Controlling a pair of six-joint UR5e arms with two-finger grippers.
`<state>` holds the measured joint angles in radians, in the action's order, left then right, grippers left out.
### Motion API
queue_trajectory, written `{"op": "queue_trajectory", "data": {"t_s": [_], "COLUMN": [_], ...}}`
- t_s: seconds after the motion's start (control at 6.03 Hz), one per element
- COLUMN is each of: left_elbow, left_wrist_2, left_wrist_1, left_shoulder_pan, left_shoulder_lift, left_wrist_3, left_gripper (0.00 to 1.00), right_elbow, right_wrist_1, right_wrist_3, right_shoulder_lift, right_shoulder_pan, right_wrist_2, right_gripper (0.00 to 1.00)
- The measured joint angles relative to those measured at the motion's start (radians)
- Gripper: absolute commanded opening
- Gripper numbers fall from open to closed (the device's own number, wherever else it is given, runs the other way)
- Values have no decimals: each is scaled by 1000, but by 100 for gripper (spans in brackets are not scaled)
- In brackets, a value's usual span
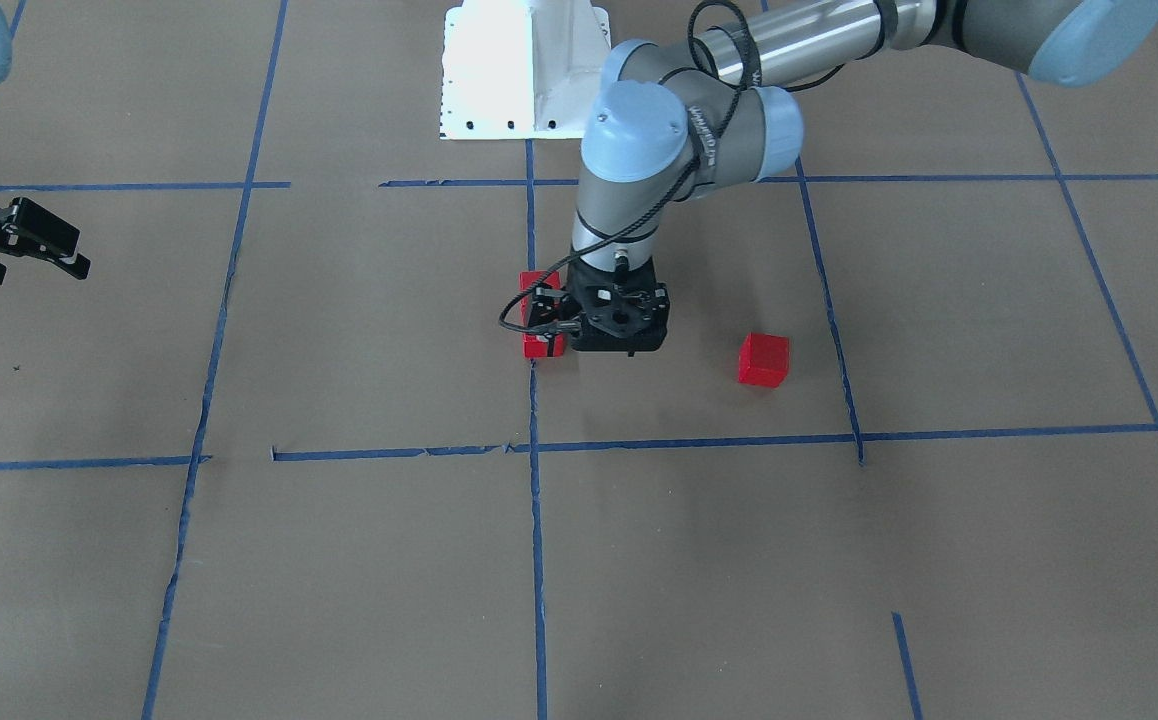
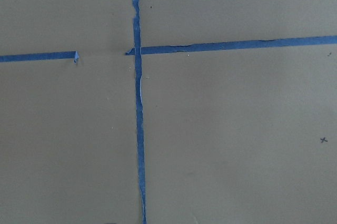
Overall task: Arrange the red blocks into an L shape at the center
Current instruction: 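Move the left gripper over the last red cube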
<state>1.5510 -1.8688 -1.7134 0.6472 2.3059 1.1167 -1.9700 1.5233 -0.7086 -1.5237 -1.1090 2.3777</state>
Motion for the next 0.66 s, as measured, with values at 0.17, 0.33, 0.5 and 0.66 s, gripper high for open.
{"op": "queue_trajectory", "data": {"t_s": [0.17,0.33,0.5,0.66], "left_elbow": [48,71,74,70], "left_wrist_2": [-42,-101,-136,-171], "left_wrist_1": [-2,-6,-9,-11], "left_shoulder_pan": [65,128,160,169], "left_shoulder_lift": [-83,-154,-210,-244], "left_wrist_3": [-128,-251,-322,-341], "left_gripper": [99,100,100,100], "right_elbow": [-2,-5,-8,-7], "right_wrist_1": [0,-1,-2,-4], "right_wrist_3": [0,-1,-1,-1], "right_shoulder_lift": [-1,-1,-1,0], "right_shoulder_pan": [0,0,0,2], "right_wrist_2": [0,0,0,0], "right_gripper": [100,100,100,100]}}
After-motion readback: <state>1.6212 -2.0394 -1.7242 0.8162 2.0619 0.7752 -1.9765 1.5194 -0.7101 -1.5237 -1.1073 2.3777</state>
